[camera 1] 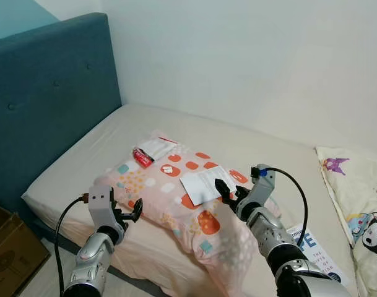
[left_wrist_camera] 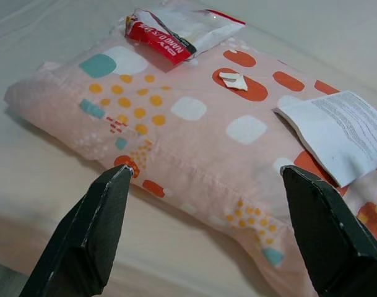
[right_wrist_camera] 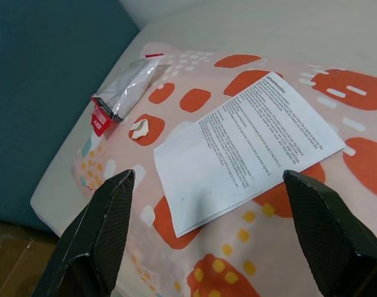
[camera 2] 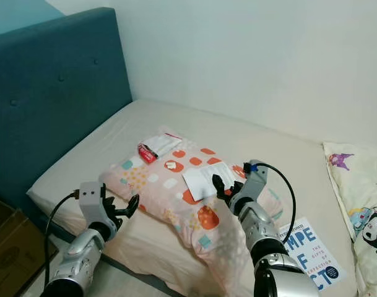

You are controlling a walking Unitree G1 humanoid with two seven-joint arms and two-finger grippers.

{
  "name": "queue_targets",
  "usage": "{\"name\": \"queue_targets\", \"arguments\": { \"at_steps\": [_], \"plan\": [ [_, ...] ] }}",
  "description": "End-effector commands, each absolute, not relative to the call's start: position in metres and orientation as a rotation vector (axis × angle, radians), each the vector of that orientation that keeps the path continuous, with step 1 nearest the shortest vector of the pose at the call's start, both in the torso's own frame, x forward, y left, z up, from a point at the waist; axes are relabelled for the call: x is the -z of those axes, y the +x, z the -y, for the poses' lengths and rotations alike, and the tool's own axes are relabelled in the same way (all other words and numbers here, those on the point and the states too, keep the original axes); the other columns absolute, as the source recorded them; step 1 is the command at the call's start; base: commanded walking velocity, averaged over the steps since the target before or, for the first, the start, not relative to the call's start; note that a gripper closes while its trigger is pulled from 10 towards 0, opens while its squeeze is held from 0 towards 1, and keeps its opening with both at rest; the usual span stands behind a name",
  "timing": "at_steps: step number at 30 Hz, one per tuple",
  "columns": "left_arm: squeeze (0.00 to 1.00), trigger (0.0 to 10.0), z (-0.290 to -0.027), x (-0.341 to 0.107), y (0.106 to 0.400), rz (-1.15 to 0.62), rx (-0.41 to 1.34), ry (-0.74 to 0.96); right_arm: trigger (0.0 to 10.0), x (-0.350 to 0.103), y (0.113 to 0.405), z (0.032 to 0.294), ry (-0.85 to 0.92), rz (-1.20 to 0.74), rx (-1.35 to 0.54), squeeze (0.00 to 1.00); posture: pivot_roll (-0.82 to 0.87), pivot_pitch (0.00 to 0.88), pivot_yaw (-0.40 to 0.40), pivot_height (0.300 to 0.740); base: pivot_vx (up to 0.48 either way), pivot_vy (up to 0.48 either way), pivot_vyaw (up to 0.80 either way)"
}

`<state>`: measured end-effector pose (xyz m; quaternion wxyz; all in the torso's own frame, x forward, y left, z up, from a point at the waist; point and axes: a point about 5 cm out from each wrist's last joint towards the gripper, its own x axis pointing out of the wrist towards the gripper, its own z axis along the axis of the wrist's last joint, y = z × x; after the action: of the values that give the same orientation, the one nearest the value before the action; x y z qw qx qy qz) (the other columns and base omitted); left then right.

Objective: Clean up the room

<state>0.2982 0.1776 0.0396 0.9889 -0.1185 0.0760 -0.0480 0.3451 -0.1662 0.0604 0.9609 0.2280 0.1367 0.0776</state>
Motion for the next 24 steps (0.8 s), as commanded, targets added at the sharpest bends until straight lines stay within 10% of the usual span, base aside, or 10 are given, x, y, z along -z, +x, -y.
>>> {"name": "queue_targets", "arguments": {
  "at_steps": [1,24],
  "plan": [
    [0.0,10.0,-0.18,-0.038,0.295,-0.151,0.09,-0.238,10.0,-0.061,0.346,0.166,0.489,-0.261,-0.144,0.0,-0.02,0.061,-0.037,0.656,0.0,0.0,0.0],
    [0.0,10.0,-0.177,-0.043,0.297,-0.126,0.102,-0.235,10.0,-0.079,0.357,0.174,0.545,-0.183,-0.124,0.0,-0.01,0.074,-0.037,0.626,0.0,0.0,0.0]
  ]
}}
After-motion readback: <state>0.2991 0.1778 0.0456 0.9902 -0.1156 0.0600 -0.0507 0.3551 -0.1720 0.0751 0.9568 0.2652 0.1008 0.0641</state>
